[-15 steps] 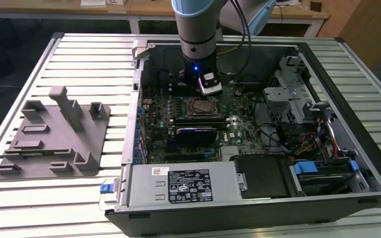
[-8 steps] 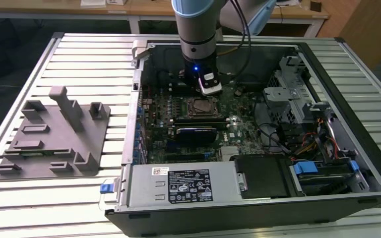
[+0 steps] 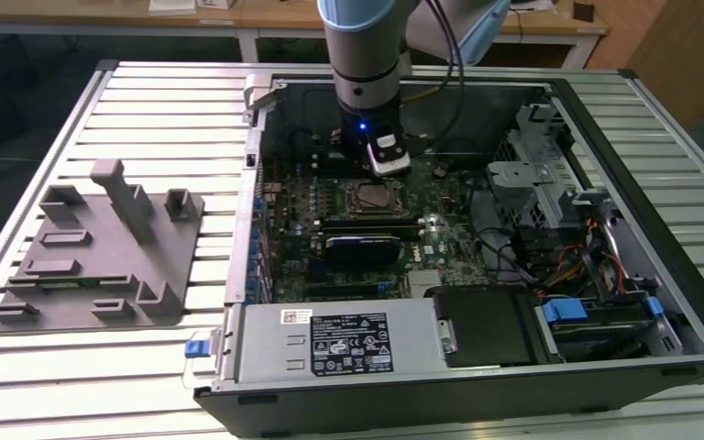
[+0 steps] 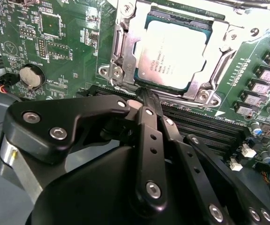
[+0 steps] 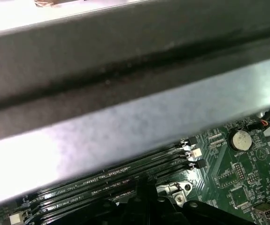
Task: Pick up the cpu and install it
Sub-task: 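Install the first cpu locking lever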
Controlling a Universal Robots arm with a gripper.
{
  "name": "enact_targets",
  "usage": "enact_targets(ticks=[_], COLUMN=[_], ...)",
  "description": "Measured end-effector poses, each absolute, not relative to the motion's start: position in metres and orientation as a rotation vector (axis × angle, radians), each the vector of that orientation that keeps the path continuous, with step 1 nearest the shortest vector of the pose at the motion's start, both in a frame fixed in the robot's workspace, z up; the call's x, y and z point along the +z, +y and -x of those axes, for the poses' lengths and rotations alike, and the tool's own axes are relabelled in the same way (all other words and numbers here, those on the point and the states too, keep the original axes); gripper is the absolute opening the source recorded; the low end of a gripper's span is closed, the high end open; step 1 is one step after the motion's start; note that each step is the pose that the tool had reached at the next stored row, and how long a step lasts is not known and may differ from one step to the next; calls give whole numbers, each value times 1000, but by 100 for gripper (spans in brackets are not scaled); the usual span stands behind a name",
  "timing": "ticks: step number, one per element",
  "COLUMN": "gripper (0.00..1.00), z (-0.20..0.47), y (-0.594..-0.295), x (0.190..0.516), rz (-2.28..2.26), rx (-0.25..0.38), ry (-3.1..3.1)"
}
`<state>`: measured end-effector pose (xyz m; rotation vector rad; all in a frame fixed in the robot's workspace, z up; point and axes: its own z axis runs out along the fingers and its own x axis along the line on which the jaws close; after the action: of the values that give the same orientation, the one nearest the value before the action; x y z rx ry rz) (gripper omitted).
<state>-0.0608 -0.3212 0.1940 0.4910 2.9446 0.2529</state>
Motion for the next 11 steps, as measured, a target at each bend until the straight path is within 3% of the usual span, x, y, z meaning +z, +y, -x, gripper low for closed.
enact_targets(ticks=[11], gripper=[11], z=[61], y=[-321], x=[212], rz=[-491], rx=[252], ry=[2945])
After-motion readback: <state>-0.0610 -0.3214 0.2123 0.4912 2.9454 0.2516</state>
